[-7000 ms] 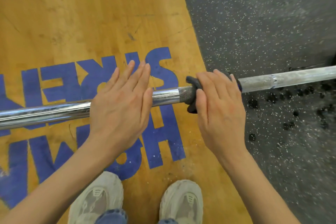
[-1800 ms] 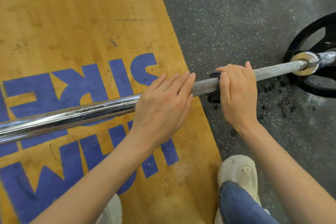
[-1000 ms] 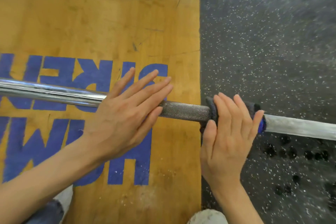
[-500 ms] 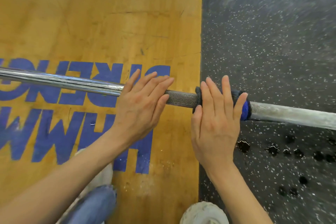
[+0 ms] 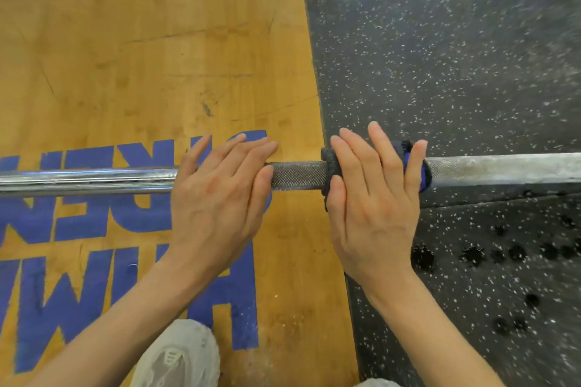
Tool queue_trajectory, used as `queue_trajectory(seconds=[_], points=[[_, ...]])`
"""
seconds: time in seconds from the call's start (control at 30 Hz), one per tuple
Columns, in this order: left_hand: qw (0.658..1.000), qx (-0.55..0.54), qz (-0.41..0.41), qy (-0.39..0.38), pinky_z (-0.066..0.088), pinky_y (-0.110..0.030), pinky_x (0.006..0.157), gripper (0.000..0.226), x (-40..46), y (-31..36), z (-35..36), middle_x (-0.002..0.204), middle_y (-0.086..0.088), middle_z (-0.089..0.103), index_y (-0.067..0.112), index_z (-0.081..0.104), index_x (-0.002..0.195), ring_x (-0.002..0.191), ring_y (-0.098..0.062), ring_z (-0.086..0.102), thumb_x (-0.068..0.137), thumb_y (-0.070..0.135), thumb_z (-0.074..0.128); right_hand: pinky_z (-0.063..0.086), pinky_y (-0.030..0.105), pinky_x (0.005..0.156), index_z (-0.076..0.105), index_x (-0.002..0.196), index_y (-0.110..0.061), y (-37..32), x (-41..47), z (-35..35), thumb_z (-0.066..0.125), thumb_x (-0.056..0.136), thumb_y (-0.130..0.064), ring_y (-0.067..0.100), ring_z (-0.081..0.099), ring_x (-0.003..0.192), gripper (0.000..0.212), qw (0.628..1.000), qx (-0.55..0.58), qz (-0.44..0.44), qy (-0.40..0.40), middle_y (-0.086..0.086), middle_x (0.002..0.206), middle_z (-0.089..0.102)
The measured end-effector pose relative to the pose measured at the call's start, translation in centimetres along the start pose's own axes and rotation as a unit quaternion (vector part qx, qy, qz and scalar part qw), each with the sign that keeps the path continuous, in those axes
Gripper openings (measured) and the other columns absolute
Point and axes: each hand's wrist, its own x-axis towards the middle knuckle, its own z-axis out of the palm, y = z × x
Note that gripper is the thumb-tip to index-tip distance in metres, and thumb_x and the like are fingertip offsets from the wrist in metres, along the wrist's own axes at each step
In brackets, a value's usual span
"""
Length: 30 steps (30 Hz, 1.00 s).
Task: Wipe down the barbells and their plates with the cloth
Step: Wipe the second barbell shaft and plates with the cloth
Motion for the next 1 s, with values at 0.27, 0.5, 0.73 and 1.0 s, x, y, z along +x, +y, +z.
queue_trajectory(seconds=[0.27, 0.5, 0.73, 1.0], points=[[1.0, -0.021, -0.004, 0.004, 0.028, -0.045, 0.114, 0.046, 1.5, -0.6, 0.3, 0.117, 0.002, 0.072, 0.019, 0.067, 0.122, 0.125, -0.023, 0.061, 0.109, 0.03, 0.024, -0.003, 0.041, 0.126, 0.055, 0.14, -0.005, 0.6, 1.5, 0.7, 0.032, 0.104, -0.021, 0.031, 0.043, 0.142, 0.046, 0.992, -0.057, -0.105, -0.043, 0.011, 0.14, 0.059], [1.0, -0.012, -0.01, 0.006, 0.029, -0.045, 0.114, 0.051, 2.4, -1.0, 0.8, 0.111, 0.004, 0.073, 0.02, 0.069, 0.119, 0.123, -0.021, 0.062, 0.109, 0.03, 0.02, -0.005, 0.042, 0.125, 0.057, 0.138, -0.005, -3.9, 1.3, 2.5, 0.032, 0.103, -0.022, 0.028, 0.038, 0.143, 0.045, 1.0, 0.023, 0.008, -0.006, 0.008, 0.139, 0.059], [0.999, -0.025, -0.027, 0.011, 0.025, -0.04, 0.114, 0.048, 3.3, -0.9, 0.8, 0.107, 0.004, 0.074, 0.02, 0.072, 0.112, 0.118, -0.021, 0.064, 0.108, 0.026, 0.025, -0.005, 0.046, 0.125, 0.036, 0.15, -0.005, 0.0, 0.9, 1.8, 0.028, 0.105, -0.022, 0.031, 0.022, 0.151, 0.05, 0.999, -0.018, 0.045, 0.017, 0.012, 0.157, 0.04], [0.999, -0.012, -0.042, -0.002, 0.027, -0.039, 0.113, 0.049, 4.8, -1.4, 0.9, 0.101, 0.0, 0.074, 0.02, 0.073, 0.108, 0.109, -0.023, 0.067, 0.108, 0.027, 0.024, -0.005, 0.044, 0.125, 0.018, 0.157, -0.007, 1.7, 1.6, 2.7, 0.03, 0.104, -0.022, 0.021, 0.008, 0.155, 0.056, 0.996, -0.062, -0.056, 0.002, 0.006, 0.162, 0.024]])
